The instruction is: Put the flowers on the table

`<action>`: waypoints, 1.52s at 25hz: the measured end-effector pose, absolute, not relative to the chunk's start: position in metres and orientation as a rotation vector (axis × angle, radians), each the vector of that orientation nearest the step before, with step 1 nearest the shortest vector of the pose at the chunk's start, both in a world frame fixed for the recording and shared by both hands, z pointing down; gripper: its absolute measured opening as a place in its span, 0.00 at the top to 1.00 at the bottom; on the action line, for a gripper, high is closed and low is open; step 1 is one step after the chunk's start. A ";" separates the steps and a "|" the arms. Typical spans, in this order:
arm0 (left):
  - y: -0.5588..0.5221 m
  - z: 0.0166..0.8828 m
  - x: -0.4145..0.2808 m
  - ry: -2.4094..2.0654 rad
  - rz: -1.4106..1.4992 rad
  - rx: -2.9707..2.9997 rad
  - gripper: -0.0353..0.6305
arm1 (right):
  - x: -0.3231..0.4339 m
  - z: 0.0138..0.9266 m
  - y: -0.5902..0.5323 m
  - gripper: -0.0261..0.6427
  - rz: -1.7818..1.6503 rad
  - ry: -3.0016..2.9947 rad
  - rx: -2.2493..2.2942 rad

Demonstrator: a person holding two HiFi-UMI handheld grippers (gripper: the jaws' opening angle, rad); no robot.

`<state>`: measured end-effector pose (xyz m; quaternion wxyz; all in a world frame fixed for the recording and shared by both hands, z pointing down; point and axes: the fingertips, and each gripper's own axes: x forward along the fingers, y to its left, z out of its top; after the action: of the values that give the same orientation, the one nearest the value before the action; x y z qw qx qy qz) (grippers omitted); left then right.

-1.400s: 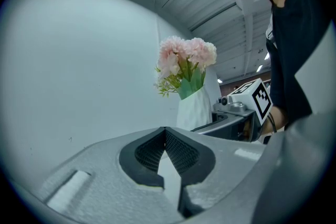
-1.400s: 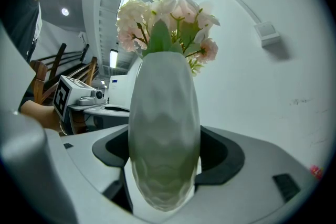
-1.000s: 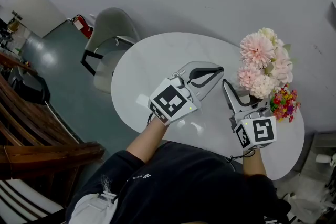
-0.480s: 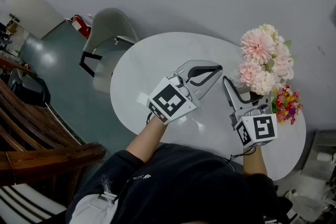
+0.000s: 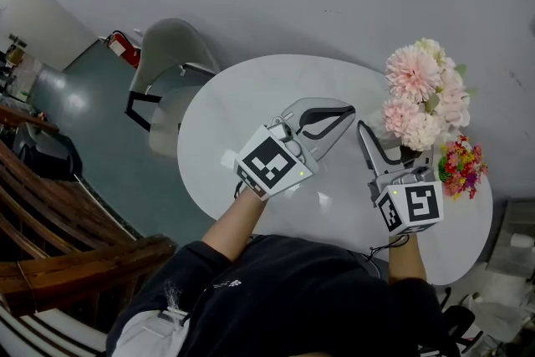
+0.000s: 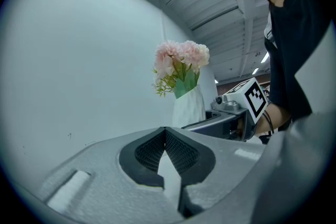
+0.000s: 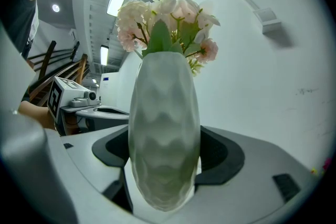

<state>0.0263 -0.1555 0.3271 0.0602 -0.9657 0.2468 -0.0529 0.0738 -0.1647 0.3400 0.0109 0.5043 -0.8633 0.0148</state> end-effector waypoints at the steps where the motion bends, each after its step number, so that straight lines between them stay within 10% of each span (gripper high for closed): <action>1: -0.155 0.326 0.024 0.737 -0.160 -2.925 0.95 | 0.072 0.338 -0.164 0.41 0.045 -2.686 1.585; 38: -0.154 0.348 0.037 0.779 -0.224 -2.949 0.95 | 0.077 0.346 -0.167 0.41 0.033 -2.713 1.533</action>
<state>0.0368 -0.1538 0.3479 0.0416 -0.9634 0.2546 -0.0732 0.0768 -0.1670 0.3461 0.0126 0.4919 -0.8705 0.0107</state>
